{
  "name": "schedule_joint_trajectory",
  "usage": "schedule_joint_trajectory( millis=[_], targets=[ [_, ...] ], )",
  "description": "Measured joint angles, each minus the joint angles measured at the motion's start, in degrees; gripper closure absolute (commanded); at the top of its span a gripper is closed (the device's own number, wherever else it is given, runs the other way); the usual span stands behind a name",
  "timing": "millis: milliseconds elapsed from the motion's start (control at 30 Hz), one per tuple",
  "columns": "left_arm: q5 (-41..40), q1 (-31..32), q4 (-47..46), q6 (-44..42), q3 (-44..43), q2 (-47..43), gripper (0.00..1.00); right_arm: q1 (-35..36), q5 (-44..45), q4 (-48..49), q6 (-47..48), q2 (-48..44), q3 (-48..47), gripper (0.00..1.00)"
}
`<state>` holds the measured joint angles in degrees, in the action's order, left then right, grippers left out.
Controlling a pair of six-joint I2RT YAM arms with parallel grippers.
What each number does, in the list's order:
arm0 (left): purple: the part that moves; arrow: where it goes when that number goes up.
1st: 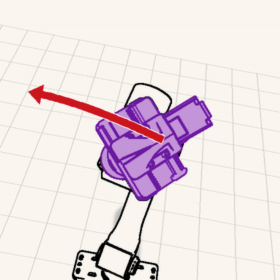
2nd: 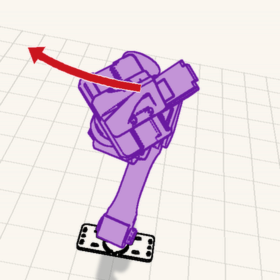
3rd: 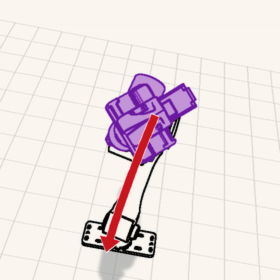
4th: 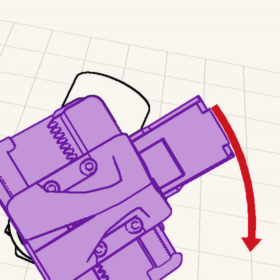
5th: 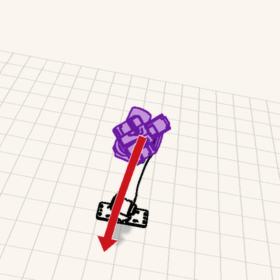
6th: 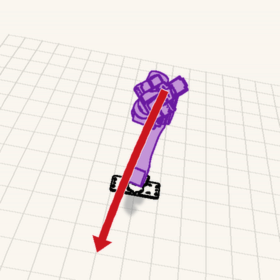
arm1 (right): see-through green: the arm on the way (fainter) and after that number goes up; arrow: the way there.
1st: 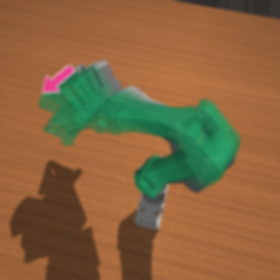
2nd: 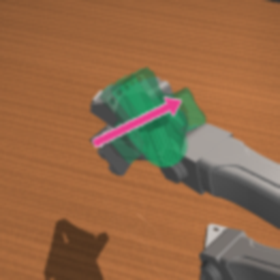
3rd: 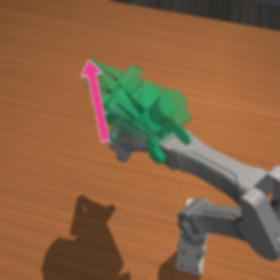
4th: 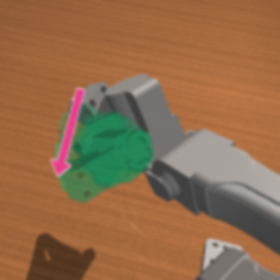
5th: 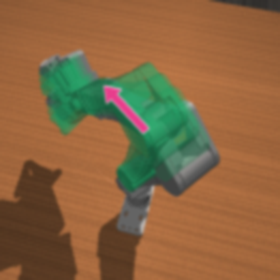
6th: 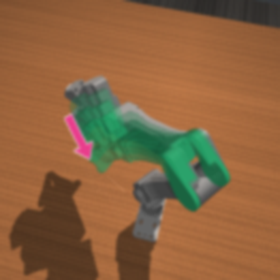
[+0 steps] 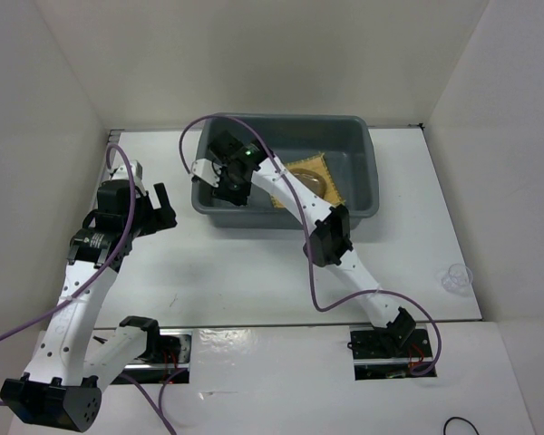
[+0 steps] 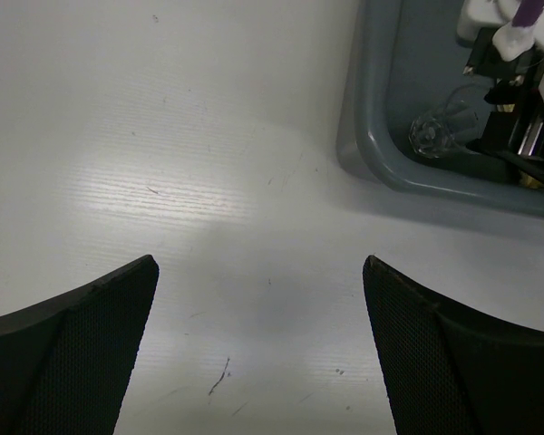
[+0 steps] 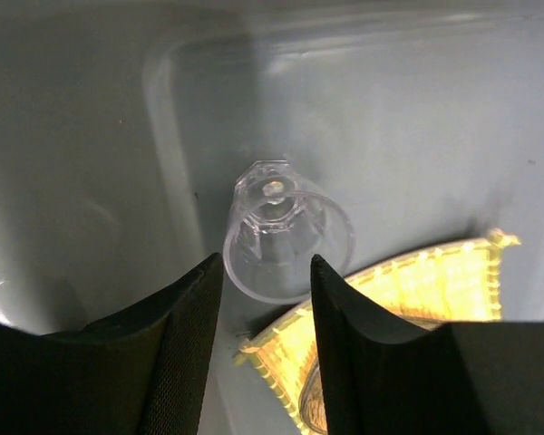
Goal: Place the mixed dishes into the plastic bin
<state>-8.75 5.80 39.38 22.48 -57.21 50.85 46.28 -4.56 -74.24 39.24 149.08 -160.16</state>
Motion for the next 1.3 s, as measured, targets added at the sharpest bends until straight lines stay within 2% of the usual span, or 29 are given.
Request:
schedule_joint_trajectory(
  millis=[133, 233, 333, 433, 500, 567, 667, 767, 867, 933, 1000, 1133, 1300],
  targets=[
    [0.0, 0.0, 0.0, 0.0, 0.0, 0.0, 0.0, 0.5, 2.1, -0.2, -2.3, -1.9, -1.6, 0.38],
    [0.0, 0.0, 0.0, 0.0, 0.0, 0.0, 0.0, 0.5, 4.3, -0.4, -4.9, -6.7, -1.5, 0.27],
    [0.0, 0.0, 0.0, 0.0, 0.0, 0.0, 0.0, -0.3, 6.4, -0.3, -8.6, -16.7, 1.1, 0.27],
    [0.0, 0.0, 0.0, 0.0, 0.0, 0.0, 0.0, -3.1, 8.9, 0.6, -11.3, -31.5, 10.4, 0.25],
    [-0.1, 0.0, 0.0, 0.0, 0.0, 0.0, 0.0, -7.5, 10.1, 1.2, -12.3, -41.6, 18.3, 0.25],
    [-0.1, 0.0, 0.0, 0.0, 0.0, 0.0, 0.0, -15.6, 9.6, 1.4, -12.9, -50.6, 26.2, 0.25],
    [-0.1, 0.0, 0.0, 0.0, 0.0, 0.0, 0.0, -28.8, 7.7, 1.8, -12.9, -59.1, 37.7, 0.25],
    [-0.3, 0.0, 0.0, 0.0, 0.0, 0.0, 0.0, -40.5, 6.3, 3.3, -11.9, -66.1, 54.4, 0.25],
    [-0.5, 0.0, 0.0, 0.0, 0.0, 0.0, 0.0, -45.3, 8.1, 6.1, -11.3, -73.3, 71.9, 0.24],
    [-0.5, 0.0, 0.0, 0.0, 0.0, 0.1, 0.0, -47.1, 10.5, 7.3, -11.5, -78.6, 81.7, 0.13],
    [-0.4, 0.0, 0.0, 0.0, 0.0, 0.2, 0.0, -49.7, 13.0, 10.1, -11.7, -84.5, 89.9, 0.13],
    [-0.4, 0.0, 0.0, 0.0, 0.0, 0.4, 0.0, -62.0, 15.7, 14.6, -11.5, -93.5, 101.9, 0.13],
    [-0.4, 0.0, 0.0, 0.0, 0.0, 0.6, 0.0, -77.8, 15.2, 21.2, -6.5, -94.3, 109.9, 0.13]
  ],
)
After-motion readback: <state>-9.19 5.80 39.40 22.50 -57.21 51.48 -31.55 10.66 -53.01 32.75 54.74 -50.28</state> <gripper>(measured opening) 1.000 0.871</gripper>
